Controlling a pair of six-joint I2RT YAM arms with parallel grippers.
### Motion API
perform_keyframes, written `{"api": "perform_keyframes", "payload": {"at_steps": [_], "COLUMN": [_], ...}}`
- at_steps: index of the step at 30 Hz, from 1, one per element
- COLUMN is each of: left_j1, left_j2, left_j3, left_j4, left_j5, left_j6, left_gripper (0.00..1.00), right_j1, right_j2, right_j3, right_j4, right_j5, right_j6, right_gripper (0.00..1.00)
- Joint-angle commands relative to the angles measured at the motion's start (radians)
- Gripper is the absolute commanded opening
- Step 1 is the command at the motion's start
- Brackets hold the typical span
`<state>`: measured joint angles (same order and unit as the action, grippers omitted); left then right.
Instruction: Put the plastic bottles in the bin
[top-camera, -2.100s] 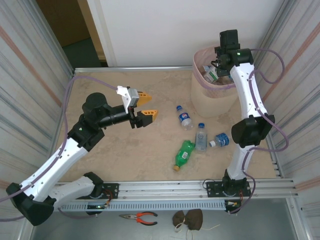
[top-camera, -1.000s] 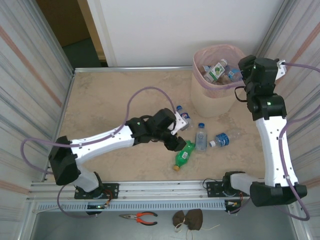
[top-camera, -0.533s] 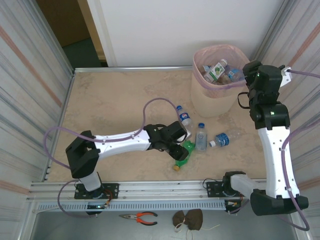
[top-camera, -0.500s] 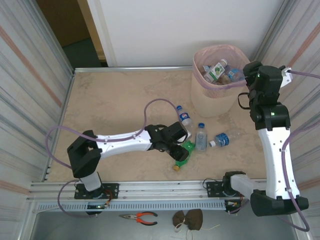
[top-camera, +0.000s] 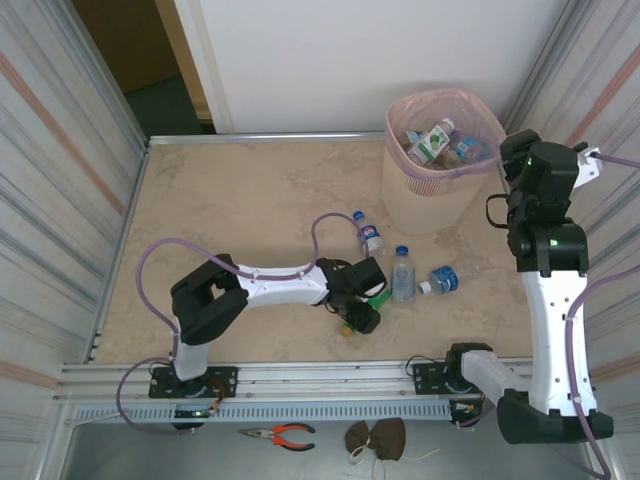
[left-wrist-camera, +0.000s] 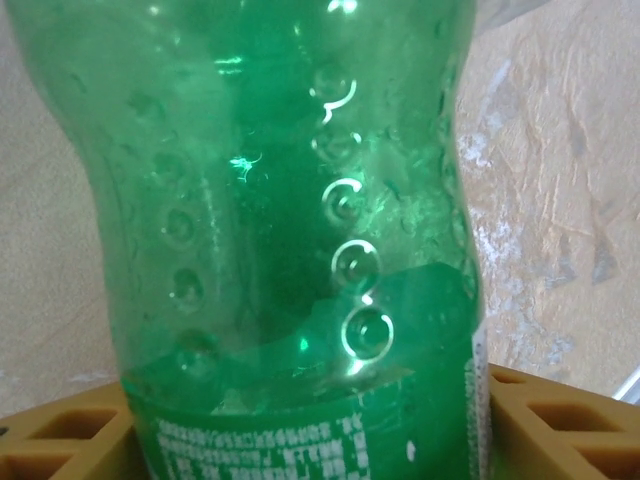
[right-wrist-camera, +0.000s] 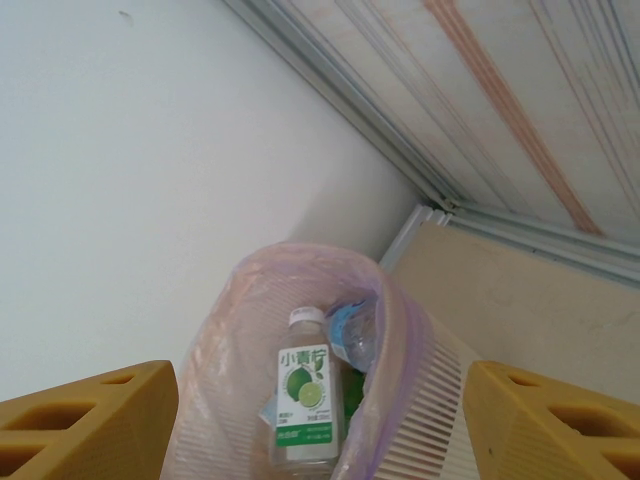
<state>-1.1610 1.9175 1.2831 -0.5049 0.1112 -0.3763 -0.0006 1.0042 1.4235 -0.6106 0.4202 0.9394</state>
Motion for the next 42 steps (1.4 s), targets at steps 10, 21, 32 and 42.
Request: {"api": "perform_keyframes", "payload": {"at_steps": [10, 21, 32, 42], "left_j1": [-0.012, 0.062, 0.24, 0.385], "left_j2": [-0.032, -0.259, -0.505, -0.694], "left_j3": [0.025, -0.066, -0.127, -0.14], "left_j4": [-0.031, 0.08, 0.293, 0.471], "left_j5": [-0.039, -0.032, 0.264, 0.577], "left_j6": [-0.007, 0.104, 0.262, 0.318], "left_gripper": [0.61, 0.61, 0.6, 0.6], "right_j1": [-0.045, -0.043, -0.029, 0.169], "right_j2": [-0.036, -0.049, -0.085, -0.132], "right_j3": [-0.05, -0.088, -0.237, -0.261], "right_j4": [0.025, 0.222, 0.515, 0.571], "right_j5": [-0.052, -0.48, -1.035, -1.259], "right_j6": [-0.041, -0.32, -0.45, -0.627], "right_gripper": [0.71, 0.71, 0.74, 0.8]}}
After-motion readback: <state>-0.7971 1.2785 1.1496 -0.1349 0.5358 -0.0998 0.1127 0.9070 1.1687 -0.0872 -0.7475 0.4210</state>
